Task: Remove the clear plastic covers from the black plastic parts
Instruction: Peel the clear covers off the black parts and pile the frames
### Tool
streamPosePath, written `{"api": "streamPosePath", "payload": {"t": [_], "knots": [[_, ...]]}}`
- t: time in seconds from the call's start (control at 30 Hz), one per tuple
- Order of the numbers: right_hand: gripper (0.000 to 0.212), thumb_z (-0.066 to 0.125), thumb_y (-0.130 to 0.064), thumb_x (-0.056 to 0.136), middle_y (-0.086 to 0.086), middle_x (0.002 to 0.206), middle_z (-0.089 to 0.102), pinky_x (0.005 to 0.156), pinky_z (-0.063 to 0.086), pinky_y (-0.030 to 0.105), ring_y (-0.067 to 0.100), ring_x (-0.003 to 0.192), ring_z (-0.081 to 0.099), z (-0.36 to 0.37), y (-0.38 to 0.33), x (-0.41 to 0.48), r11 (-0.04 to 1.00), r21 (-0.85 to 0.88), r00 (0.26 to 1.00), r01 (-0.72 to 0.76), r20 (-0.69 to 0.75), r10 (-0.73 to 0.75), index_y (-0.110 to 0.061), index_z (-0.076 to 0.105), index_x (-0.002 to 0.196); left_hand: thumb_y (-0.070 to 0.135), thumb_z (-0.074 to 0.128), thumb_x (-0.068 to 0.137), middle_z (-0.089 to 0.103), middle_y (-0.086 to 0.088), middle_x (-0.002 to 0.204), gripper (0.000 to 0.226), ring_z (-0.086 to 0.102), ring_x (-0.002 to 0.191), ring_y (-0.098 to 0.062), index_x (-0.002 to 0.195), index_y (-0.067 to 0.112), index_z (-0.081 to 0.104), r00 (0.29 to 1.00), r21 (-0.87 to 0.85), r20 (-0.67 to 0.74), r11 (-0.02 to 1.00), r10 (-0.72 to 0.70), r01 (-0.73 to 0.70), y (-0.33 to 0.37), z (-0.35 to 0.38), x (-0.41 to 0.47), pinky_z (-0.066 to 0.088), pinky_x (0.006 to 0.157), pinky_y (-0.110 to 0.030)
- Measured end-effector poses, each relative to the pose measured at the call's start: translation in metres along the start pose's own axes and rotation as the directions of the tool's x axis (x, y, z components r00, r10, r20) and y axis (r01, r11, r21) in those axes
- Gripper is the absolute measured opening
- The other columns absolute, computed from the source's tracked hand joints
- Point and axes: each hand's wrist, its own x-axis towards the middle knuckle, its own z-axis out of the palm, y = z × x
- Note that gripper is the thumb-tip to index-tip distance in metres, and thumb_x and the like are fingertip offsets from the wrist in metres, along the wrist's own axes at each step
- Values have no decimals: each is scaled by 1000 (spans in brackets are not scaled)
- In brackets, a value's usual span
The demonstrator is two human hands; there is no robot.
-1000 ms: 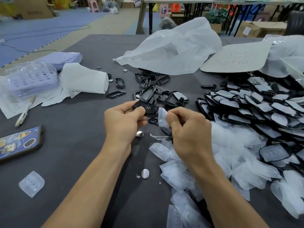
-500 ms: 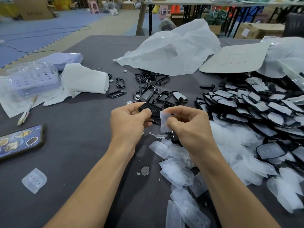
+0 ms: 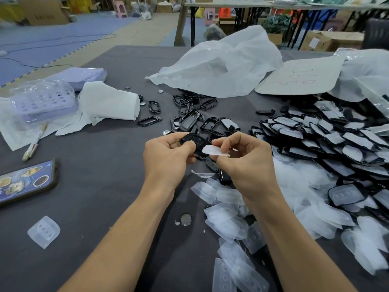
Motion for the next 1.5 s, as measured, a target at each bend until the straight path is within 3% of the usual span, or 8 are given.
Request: {"api": "streamPosePath", "payload": {"t": [0.4,0.63,0.73,0.8,1.03,1.13,1.4,1.5], "knots": [[34,80,12,74,-9,95,80,81,62,31,10,88,77,0,6,0,987,-132,994,90,-48,-97,-22,82,71,-7,71,89,78,-7,73,18,72,62,-13,87,9,79,998,-102,50,994,-31,36,2,3,-5,58,58,-20],[23,70,3,89,13,69,72,56,50,23,14,58,59,-9,-3,4,999,14,999,39,29,-39,-16,83,85,-3,75,86,78,-7,73,33,72,60,-15,78,27,82,1000,22,1,1000,-10,10,-4,-1,1,61,63,-27],[26,71,0,89,3,71,75,54,48,22,11,57,59,-18,-6,6,993,-107,995,53,85,-44,-23,83,92,0,75,87,75,-16,75,34,73,64,-19,100,30,78,998,102,46,994,44,-49,-5,-1,-2,65,70,-33],[25,77,-4,85,-2,69,75,53,47,20,8,54,60,-21,-7,5,966,-247,992,81,117,-53,-28,80,91,1,75,85,78,3,73,38,75,65,-13,104,33,76,991,169,89,979,96,-110,-5,1,-5,64,66,-27],[18,91,-10,74,-15,66,72,59,55,17,6,63,68,-17,-8,-4,846,-466,966,260,124,-228,-25,81,73,-7,75,83,78,12,71,45,76,64,-9,83,37,80,957,252,249,944,150,-214,-1,4,-14,58,60,-19],[17,90,-9,73,-12,71,71,64,57,31,10,67,67,-15,-9,-5,788,-536,950,305,119,-287,-23,81,76,-10,69,87,80,-1,76,45,77,67,-24,87,33,83,935,219,345,962,80,-163,-3,3,-14,65,68,-35],[13,88,-6,75,-4,80,72,68,57,43,17,73,65,-9,-9,-8,683,-579,884,445,160,-440,-14,81,81,-15,62,91,77,-2,72,44,73,66,-11,98,23,82,862,170,506,980,0,-99,5,-5,-11,60,63,-22],[13,88,-6,74,-6,79,71,70,55,46,10,74,60,-10,-8,-8,640,-602,862,477,181,-473,-15,80,79,-7,67,84,67,-1,63,40,66,64,-13,98,26,84,854,209,521,967,14,-144,6,-7,-12,66,76,-44]]}}
